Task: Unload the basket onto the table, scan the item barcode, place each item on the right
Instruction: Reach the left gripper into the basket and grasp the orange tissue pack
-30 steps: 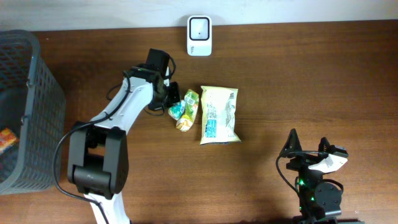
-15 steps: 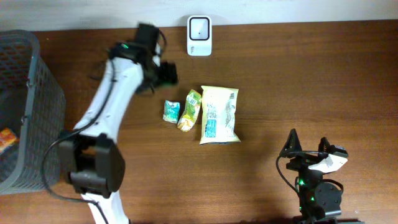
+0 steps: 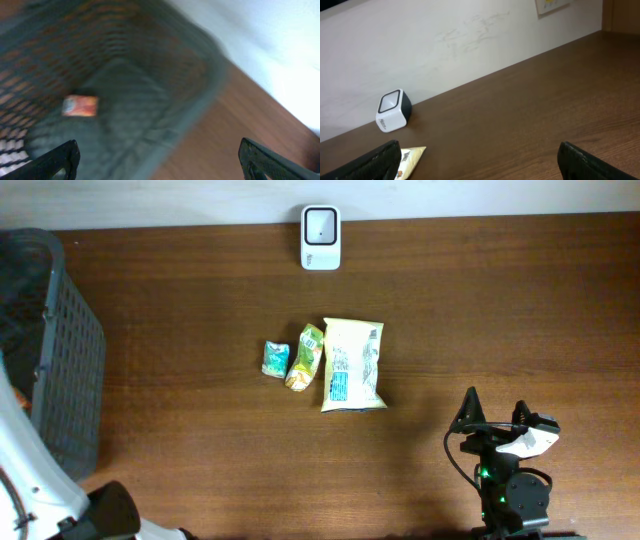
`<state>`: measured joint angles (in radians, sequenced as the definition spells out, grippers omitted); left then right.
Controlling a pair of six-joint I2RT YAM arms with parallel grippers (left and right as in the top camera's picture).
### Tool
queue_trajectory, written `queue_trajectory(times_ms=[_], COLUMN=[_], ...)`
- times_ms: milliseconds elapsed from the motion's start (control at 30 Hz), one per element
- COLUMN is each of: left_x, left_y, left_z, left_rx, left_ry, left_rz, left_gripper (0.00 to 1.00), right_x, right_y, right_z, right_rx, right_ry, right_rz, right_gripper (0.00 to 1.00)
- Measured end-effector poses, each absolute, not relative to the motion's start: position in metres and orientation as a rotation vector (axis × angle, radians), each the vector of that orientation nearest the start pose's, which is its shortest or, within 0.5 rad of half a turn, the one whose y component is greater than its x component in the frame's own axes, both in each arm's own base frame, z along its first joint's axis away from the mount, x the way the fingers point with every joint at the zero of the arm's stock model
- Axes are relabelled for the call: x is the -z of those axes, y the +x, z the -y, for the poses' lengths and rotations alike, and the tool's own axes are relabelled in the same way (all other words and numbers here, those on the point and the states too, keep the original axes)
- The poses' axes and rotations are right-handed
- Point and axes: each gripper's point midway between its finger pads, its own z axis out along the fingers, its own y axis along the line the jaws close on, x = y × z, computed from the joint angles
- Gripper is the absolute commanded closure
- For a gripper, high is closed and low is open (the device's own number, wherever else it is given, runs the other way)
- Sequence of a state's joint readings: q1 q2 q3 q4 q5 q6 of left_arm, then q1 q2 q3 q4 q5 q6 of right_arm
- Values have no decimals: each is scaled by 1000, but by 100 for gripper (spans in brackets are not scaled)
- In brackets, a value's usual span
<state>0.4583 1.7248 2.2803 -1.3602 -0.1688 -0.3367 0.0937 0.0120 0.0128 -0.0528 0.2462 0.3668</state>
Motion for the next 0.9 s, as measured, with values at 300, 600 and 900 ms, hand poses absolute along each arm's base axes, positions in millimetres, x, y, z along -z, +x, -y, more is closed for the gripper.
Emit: queue_trajectory(times_ms=[300, 600, 900], left_x=[-316, -186, -120], left_y=[312, 326, 333], left_z=[-303, -333, -371], left_rx=[-356, -346, -464], left_ry=[-1347, -1482, -1434], left_rz=[-2154, -2328, -2213], left_gripper=[0, 2, 20], right_x=[-164, -164, -164], right_y=[244, 244, 244], right_z=[19, 19, 19], right_rx=[-155, -155, -155], right_ry=[407, 407, 407], right_rz=[-1572, -1572, -1572], right_gripper=[1, 1, 1])
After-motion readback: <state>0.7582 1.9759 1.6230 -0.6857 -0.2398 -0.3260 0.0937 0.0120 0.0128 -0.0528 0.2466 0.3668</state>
